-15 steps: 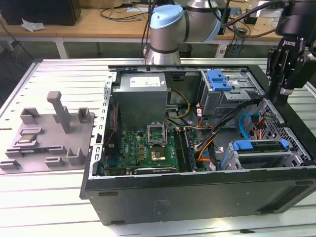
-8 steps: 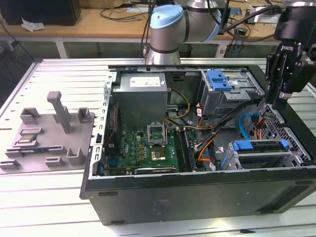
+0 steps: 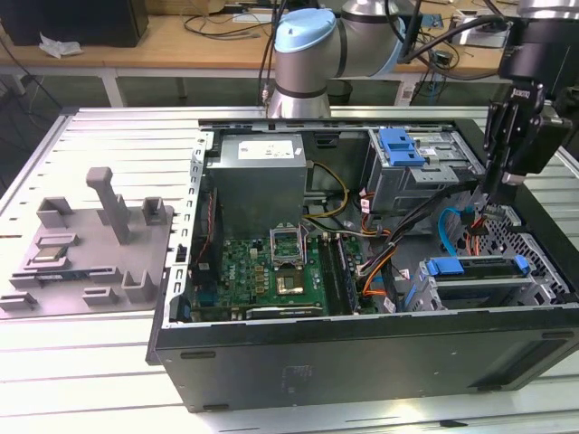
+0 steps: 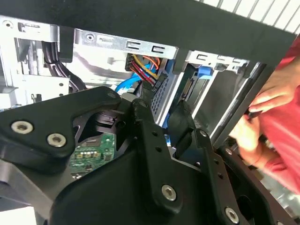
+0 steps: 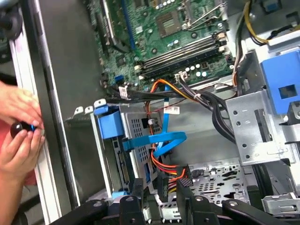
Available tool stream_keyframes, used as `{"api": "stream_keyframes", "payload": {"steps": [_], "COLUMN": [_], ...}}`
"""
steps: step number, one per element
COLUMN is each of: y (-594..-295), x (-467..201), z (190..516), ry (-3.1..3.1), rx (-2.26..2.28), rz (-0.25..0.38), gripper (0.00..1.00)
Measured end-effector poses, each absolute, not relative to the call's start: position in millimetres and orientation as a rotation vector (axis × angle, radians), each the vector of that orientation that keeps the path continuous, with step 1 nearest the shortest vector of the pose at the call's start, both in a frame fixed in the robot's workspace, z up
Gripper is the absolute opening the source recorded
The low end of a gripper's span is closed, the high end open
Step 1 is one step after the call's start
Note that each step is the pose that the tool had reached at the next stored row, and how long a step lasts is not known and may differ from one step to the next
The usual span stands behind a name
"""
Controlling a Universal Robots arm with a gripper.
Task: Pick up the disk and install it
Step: 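Insert the first disk wire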
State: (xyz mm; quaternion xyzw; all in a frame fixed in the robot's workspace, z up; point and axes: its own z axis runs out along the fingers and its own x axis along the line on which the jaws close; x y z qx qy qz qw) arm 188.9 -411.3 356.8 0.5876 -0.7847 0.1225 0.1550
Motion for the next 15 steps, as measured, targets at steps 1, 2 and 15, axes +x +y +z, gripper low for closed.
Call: {"api": "stream_keyframes", "payload": {"steps": [1, 2, 15], "y": [-410.8, -409.6, -400.9], "x": [189.8, 190.5, 195.9], "z": [355.4, 354.7, 346.0], "ry": [-2.252, -2.249, -2.206], "rx": [1.674, 1.670, 1.639], "rz": [0.352, 0.358, 0.383], "gripper": [0.41, 0.41, 0.41]}}
